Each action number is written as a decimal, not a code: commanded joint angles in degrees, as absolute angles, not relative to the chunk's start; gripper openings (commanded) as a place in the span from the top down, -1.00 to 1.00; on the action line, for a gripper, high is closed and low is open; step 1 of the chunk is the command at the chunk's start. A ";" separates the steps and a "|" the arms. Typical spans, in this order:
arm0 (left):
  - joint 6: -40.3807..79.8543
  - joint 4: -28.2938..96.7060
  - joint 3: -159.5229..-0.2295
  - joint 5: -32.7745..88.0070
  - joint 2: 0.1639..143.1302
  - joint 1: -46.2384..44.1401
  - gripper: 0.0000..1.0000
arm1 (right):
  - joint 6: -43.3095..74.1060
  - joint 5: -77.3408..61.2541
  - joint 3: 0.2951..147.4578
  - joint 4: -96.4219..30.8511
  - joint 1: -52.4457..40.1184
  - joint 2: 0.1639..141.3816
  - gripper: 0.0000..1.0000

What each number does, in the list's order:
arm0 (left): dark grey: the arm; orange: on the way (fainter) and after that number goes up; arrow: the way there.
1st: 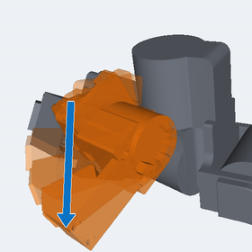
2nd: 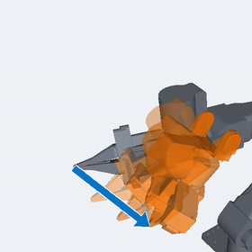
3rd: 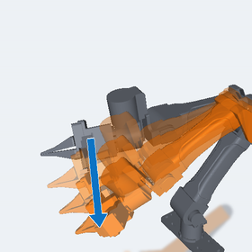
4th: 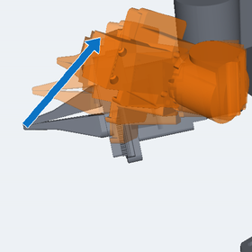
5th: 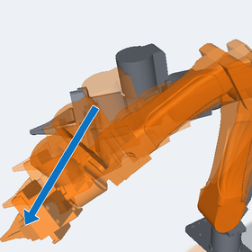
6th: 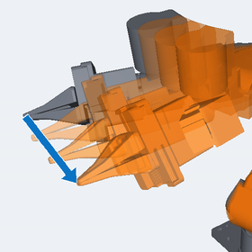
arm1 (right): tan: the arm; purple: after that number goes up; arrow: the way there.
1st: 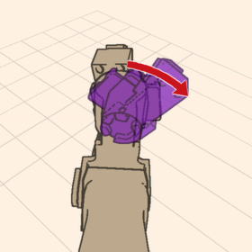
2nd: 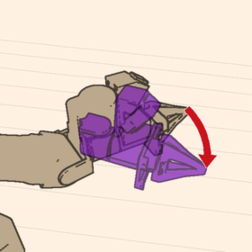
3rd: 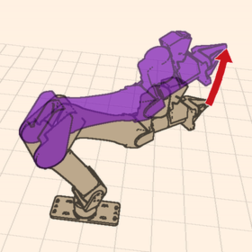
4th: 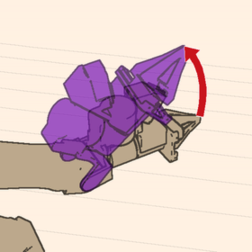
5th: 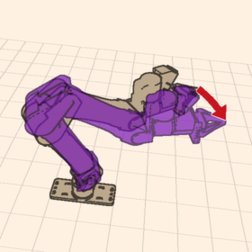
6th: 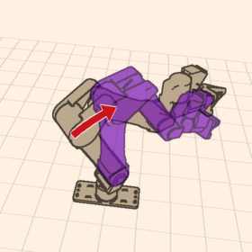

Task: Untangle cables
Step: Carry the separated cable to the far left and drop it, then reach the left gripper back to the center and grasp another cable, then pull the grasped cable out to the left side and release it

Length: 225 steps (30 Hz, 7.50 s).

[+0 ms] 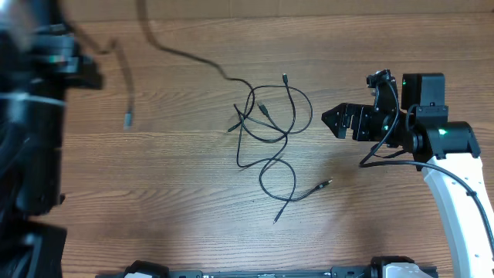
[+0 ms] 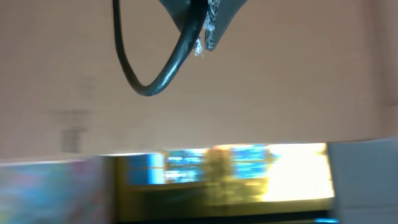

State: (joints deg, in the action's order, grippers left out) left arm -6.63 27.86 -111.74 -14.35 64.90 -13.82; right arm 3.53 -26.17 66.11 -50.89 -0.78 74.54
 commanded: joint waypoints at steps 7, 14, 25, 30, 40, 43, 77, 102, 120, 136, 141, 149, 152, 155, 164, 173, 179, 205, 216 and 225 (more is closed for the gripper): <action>-16.80 27.99 -112.33 -58.94 65.65 -13.39 0.92 | 2.87 -26.68 67.94 -51.00 -0.62 73.95 -1.00; -16.78 28.49 -112.33 -75.53 66.39 -13.39 0.92 | 2.87 -26.68 67.94 -51.37 -0.62 73.95 -1.00; -10.81 32.91 -112.25 -87.59 68.73 -13.52 0.91 | 2.87 -26.68 67.94 -51.53 -0.62 73.95 -1.00; -2.83 46.33 -112.25 -86.76 73.58 -13.37 0.91 | 2.87 -26.70 67.94 -51.48 -0.62 73.95 -1.00; -2.76 50.15 -112.25 -75.96 83.20 -2.35 0.92 | 1.17 -26.68 67.94 -53.30 -0.62 73.95 -1.00; -0.30 53.74 -112.22 -64.60 85.08 5.63 0.91 | 1.17 -26.68 67.94 -53.28 -0.62 73.95 -1.00; 3.84 73.56 -112.25 20.16 115.02 44.05 -0.99 | 1.43 -26.70 67.90 -52.88 -0.62 74.04 -1.00; -39.64 74.00 -112.22 22.68 114.10 -9.52 -1.00 | 1.61 -26.68 67.90 -54.54 -0.62 74.04 -1.00; -76.49 83.96 -107.33 21.04 114.10 -17.93 -0.99 | 1.61 -26.70 67.90 -54.68 -0.62 74.04 -1.00; -66.57 64.69 -96.14 20.21 114.10 -17.87 -0.70 | 1.63 -27.11 67.90 -55.90 -0.62 74.04 -1.00; -59.22 62.22 -96.40 5.93 114.08 -18.02 0.92 | 1.61 -27.11 67.90 -56.55 -0.62 74.04 -1.00; -42.26 60.47 -103.50 -3.77 112.53 -18.04 0.92 | 1.58 -27.09 67.90 -56.34 -0.62 74.04 -1.00; -33.65 60.90 -115.46 -3.29 108.77 -18.04 0.92 | 1.61 -27.09 67.90 -56.16 -0.62 74.04 -1.00; -29.39 60.80 -127.15 4.36 105.36 -17.87 0.92 | 1.58 -27.09 67.90 -56.29 -0.62 74.04 -1.00; -27.64 59.37 -142.85 -6.52 99.02 -16.43 0.91 | 1.58 -27.09 67.90 -56.29 -0.62 74.04 -1.00; -16.71 63.40 -142.58 -28.91 99.55 -6.46 0.92 | 1.61 -27.11 67.90 -56.27 -0.62 74.04 -1.00; -4.73 69.12 -142.52 -17.72 102.87 5.61 0.91 | 1.61 -27.11 67.90 -56.99 -0.62 74.04 -1.00; 11.62 71.96 -142.52 -17.56 120.29 32.58 0.91 | 0.95 -26.61 67.90 -58.78 -0.62 74.04 -1.00; 8.25 73.65 -142.52 -3.60 122.80 33.43 -1.00 | 0.97 -26.61 67.90 -58.41 -0.62 74.04 -0.99; -1.78 79.55 -142.50 13.85 122.91 27.24 -1.00 | 0.99 -26.63 67.90 -58.41 -0.62 74.04 -1.00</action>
